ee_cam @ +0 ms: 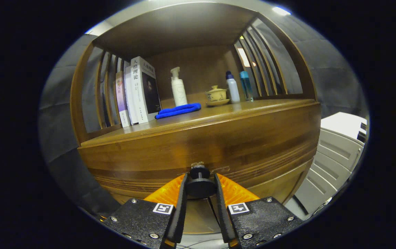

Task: Pull open the drawer, take out the items inside it, and place them on the countertop above the cabinet.

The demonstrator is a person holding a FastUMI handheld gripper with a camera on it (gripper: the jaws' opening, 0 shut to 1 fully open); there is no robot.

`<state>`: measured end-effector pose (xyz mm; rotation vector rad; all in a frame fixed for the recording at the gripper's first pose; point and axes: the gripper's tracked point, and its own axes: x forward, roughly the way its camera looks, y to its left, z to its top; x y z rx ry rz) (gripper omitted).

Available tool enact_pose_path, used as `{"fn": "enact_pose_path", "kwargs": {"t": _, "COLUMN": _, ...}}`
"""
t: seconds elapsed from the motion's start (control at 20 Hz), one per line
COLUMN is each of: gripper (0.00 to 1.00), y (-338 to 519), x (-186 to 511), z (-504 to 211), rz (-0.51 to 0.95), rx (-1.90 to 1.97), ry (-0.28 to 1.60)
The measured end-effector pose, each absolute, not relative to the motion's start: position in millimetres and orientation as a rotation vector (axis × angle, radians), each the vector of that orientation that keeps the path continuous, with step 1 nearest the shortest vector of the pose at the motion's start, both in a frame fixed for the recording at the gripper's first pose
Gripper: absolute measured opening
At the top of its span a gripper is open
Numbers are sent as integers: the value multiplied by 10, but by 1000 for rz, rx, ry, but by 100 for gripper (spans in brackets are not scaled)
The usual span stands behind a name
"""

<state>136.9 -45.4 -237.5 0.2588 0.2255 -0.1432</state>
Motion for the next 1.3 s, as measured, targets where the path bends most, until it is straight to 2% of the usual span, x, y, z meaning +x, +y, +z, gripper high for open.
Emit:
{"fn": "enact_pose_path", "kwargs": {"t": 0.55, "gripper": 31, "y": -465, "x": 1363, "z": -2372, "rz": -159, "rx": 118, "ry": 204}}
{"fn": "enact_pose_path", "kwargs": {"t": 1.3, "gripper": 31, "y": -458, "x": 874, "z": -2358, "rz": -160, "rx": 119, "ry": 255}}
